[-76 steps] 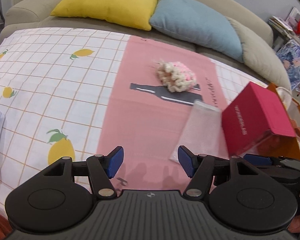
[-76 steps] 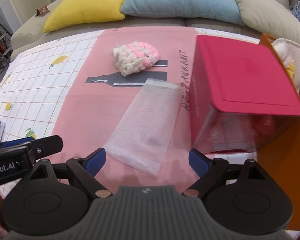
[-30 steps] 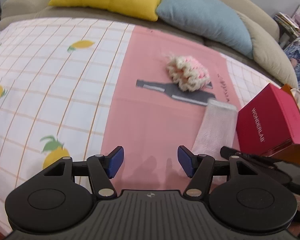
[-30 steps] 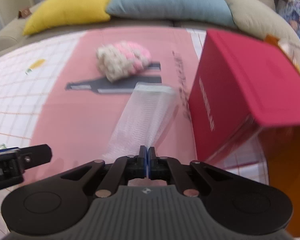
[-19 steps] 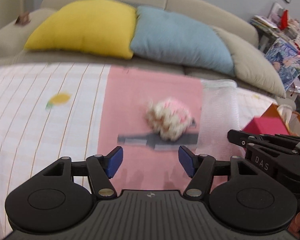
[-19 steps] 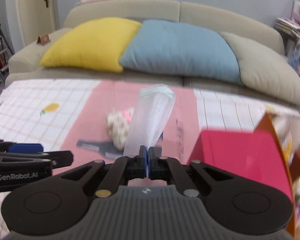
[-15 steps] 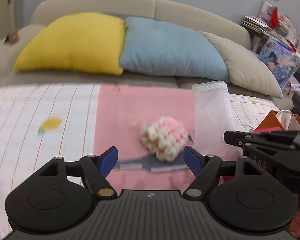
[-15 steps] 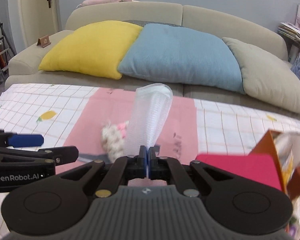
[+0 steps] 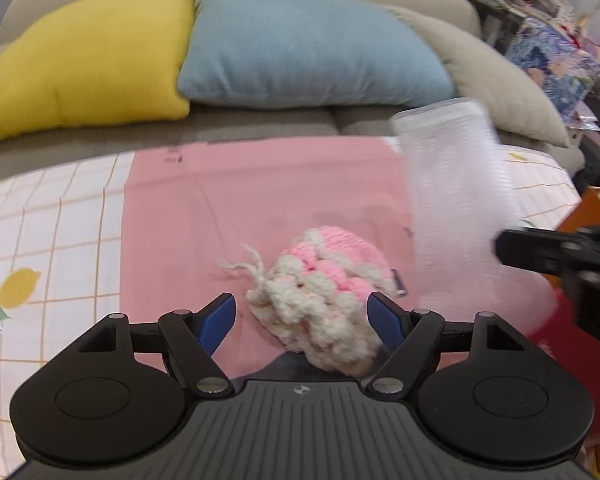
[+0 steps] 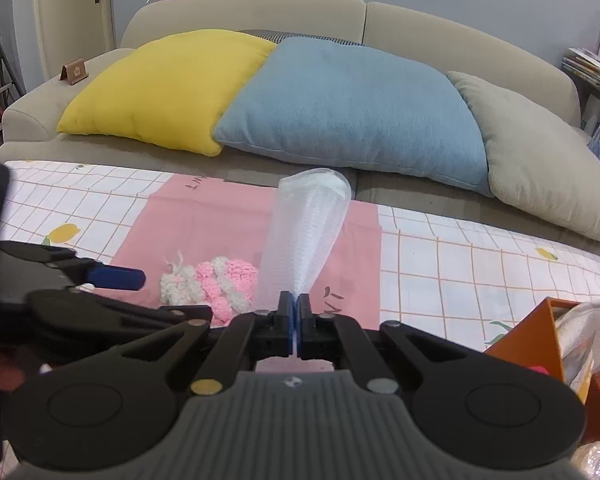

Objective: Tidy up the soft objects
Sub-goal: 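Grasp the white mesh bag with the right tool while the left tool grasps the pink-white crocheted ball, then lift and carry the mesh bag and crocheted ball with both tools over the box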

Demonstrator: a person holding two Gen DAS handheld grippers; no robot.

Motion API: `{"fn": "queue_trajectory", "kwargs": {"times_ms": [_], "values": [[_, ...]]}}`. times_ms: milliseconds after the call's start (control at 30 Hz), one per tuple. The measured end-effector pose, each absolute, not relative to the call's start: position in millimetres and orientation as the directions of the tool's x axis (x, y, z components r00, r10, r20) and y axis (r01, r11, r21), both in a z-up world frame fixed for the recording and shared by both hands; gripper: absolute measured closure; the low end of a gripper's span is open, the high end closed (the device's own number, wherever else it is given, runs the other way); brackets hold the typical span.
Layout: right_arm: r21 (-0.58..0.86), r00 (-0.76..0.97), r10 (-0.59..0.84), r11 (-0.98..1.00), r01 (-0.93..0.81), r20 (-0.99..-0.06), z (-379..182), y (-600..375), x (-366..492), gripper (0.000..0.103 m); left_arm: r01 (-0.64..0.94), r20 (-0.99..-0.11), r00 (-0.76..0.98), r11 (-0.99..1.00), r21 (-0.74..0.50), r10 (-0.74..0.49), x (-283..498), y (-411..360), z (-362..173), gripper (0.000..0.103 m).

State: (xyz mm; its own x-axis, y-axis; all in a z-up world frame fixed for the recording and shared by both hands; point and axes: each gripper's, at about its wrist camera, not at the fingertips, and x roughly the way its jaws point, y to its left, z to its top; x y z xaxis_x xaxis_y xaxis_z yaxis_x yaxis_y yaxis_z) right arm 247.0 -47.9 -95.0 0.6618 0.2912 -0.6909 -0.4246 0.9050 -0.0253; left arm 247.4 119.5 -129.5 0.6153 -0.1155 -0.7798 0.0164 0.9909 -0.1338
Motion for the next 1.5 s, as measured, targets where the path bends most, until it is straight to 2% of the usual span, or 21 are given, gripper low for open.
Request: {"fn": "queue_trajectory", "kwargs": {"times_ms": [133,267,367,433,633,867,967,1133,1333,1500], "values": [[-0.018,0.652,0.290,0.906,-0.422,-0.700,-99.6,-46.5,249.4,0.103,-0.006,-0.793,0.594,0.985,-0.170,-0.133,253.9,120.3,-143.2,0.014],[-0.020,0.643,0.288,0.904,-0.427,-0.709,-103.6,-45.4,251.1,0.103,-0.003,-0.788,0.603,0.988,-0.156,-0.122,251.4,114.5,-148.8,0.014],[-0.017,0.637,0.288,0.904,-0.428,-0.716,-104.7,-44.3,251.8,0.103,0.006,-0.784,0.609,0.989,-0.149,-0.121,252.4,109.8,-148.1,0.028],[-0.024,0.639,0.286,0.902,-0.430,-0.714,-104.4,-43.4,251.4,0.103,0.019,-0.781,0.612,0.989,-0.145,-0.126,250.8,103.5,-144.1,0.052],[-0.029,0.643,0.287,0.900,-0.435,-0.710,-99.7,-45.0,243.2,0.103,0.029,-0.768,0.637,0.998,-0.054,-0.060,239.4,82.3,-133.9,0.072],[-0.022,0.658,0.322,0.889,-0.458,-0.680,-81.4,-54.6,224.3,0.103,-0.007,-0.718,0.693,0.997,-0.083,-0.055,196.4,83.7,-99.9,0.073],[-0.029,0.673,0.347,0.877,-0.480,-0.653,-68.8,-60.0,206.3,0.103,-0.005,-0.695,0.718,0.999,-0.048,-0.030,169.4,81.4,-80.2,0.073],[-0.027,0.682,0.397,0.853,-0.521,-0.614,-47.6,-73.8,167.0,0.103,-0.032,-0.685,0.728,0.998,-0.058,-0.016,124.6,74.2,-54.8,0.073],[-0.006,0.681,0.426,0.845,-0.534,-0.596,-29.1,-104.0,121.5,0.103,-0.003,-0.660,0.746,0.992,-0.128,-0.083,85.5,61.3,-31.4,0.073],[-0.014,0.692,0.411,0.854,-0.519,-0.594,-22.9,-135.3,92.6,0.103,0.035,-0.638,0.763,0.993,-0.117,-0.102,62.9,39.8,-16.3,0.073]]}}
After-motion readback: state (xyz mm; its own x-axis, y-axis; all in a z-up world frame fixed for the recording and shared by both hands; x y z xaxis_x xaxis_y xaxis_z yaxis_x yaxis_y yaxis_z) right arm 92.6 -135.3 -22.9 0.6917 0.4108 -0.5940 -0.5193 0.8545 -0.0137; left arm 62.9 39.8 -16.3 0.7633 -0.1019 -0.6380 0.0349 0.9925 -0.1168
